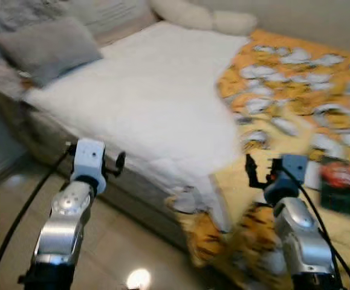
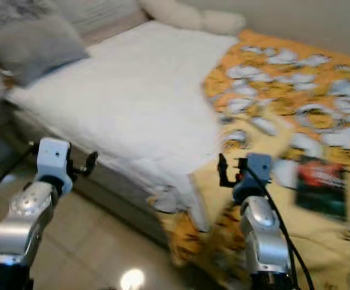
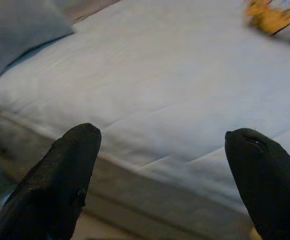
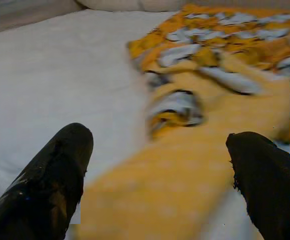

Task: Clean up the room

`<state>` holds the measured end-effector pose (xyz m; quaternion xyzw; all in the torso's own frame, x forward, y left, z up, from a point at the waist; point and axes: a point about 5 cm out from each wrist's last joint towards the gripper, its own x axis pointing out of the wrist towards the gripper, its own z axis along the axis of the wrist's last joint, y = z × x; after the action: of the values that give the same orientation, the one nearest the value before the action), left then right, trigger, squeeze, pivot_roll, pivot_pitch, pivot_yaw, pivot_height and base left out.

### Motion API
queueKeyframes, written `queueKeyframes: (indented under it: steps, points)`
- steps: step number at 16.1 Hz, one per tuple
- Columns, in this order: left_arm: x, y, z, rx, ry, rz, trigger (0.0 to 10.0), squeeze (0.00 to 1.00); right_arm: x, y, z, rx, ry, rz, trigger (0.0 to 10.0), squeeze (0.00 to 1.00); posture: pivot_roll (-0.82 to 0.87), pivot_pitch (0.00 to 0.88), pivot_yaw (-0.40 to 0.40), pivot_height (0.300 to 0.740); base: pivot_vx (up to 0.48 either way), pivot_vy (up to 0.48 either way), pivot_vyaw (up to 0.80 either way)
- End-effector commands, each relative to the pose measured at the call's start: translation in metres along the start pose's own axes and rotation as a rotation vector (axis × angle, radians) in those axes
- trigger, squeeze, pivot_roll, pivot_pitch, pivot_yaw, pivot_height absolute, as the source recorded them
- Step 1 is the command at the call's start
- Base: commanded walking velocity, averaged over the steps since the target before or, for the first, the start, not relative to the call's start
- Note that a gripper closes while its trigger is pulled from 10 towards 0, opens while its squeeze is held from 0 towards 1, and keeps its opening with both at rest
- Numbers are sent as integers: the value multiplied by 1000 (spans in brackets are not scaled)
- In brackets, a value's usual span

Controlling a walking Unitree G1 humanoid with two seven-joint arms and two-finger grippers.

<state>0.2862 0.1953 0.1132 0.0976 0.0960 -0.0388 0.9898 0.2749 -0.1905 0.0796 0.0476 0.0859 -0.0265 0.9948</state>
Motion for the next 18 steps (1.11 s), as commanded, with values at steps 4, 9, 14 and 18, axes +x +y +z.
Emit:
queueKeyframes:
  steps: [4, 9, 14, 18]
  points:
    - [-1, 3, -1, 18, 8, 4, 10000, 1000, 0, 7, -1, 1, 4, 26, 10000, 0, -27, 0, 6, 740, 0, -480, 0]
    - [-1, 1, -2, 24, 12, -5, 10000, 1000, 0, 14, -3, -18, 20, 79, 10000, 0, -30, 0, 8, 740, 0, -480, 320]
    - [-2, -1, -4, 41, 16, -18, 10000, 1000, -3, 19, -8, -17, 47, 137, 10000, 0, -28, 0, 6, 740, 0, -480, 578]
    - [-4, -4, -6, 33, 7, -59, 10000, 1000, -8, 25, -12, 25, 71, 212, 10000, 0, -26, 0, 4, 740, 0, -223, 0]
